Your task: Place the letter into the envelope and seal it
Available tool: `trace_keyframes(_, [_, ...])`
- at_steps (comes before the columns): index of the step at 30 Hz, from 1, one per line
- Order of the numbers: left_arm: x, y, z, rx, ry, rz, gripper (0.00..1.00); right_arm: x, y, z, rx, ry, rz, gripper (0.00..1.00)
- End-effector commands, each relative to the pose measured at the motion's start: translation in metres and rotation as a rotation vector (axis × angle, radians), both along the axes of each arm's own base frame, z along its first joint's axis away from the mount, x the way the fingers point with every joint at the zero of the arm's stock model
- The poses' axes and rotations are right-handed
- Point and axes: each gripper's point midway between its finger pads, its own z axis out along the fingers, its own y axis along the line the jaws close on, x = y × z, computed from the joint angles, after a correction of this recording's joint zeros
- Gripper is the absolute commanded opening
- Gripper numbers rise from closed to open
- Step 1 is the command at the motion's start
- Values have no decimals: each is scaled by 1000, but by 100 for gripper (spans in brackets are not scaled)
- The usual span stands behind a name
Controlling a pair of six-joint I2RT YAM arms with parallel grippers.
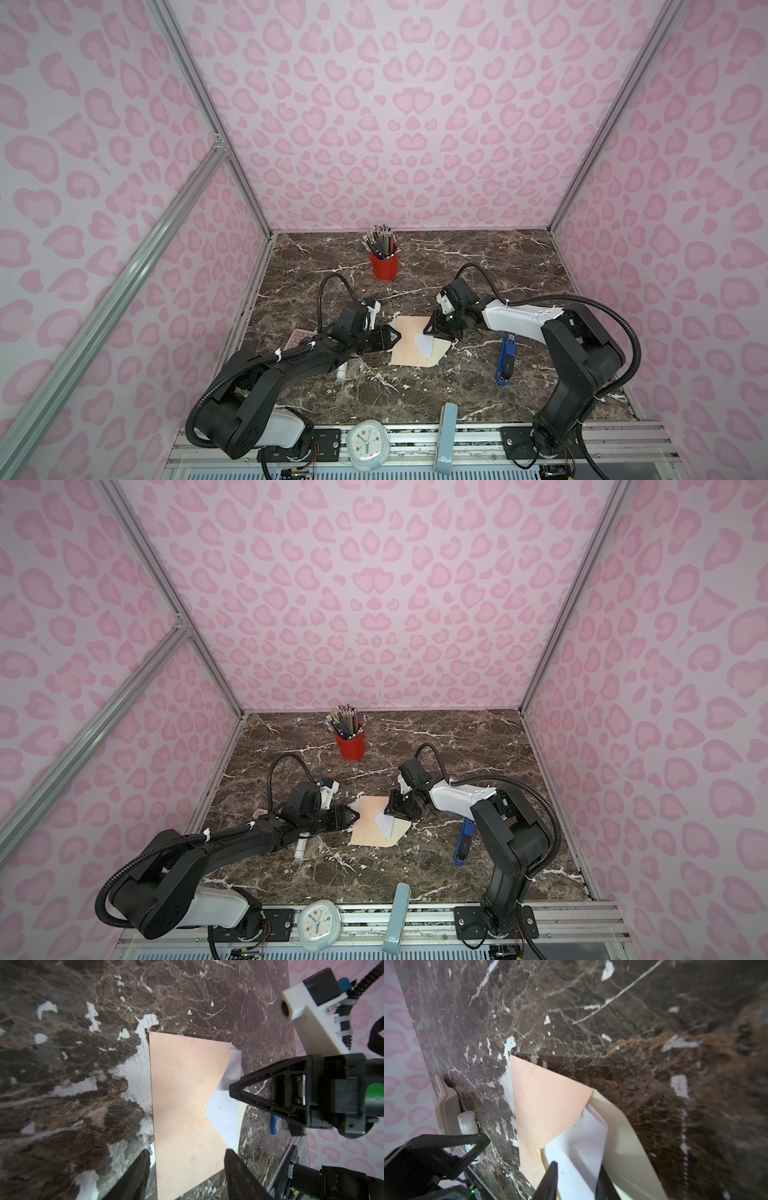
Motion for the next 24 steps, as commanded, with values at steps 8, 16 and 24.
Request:
trace_keyframes(8, [6, -2, 10, 21, -6, -14, 60, -10, -19, 7, -96, 10, -6, 48])
trace_keyframes(16, [16, -11, -4, 18, 23, -22, 60, -13, -19, 8, -112, 30, -27, 48])
trace_keyframes(24, [23, -14, -14, 28, 40, -26, 60, -11, -17, 1, -145, 54, -35, 49])
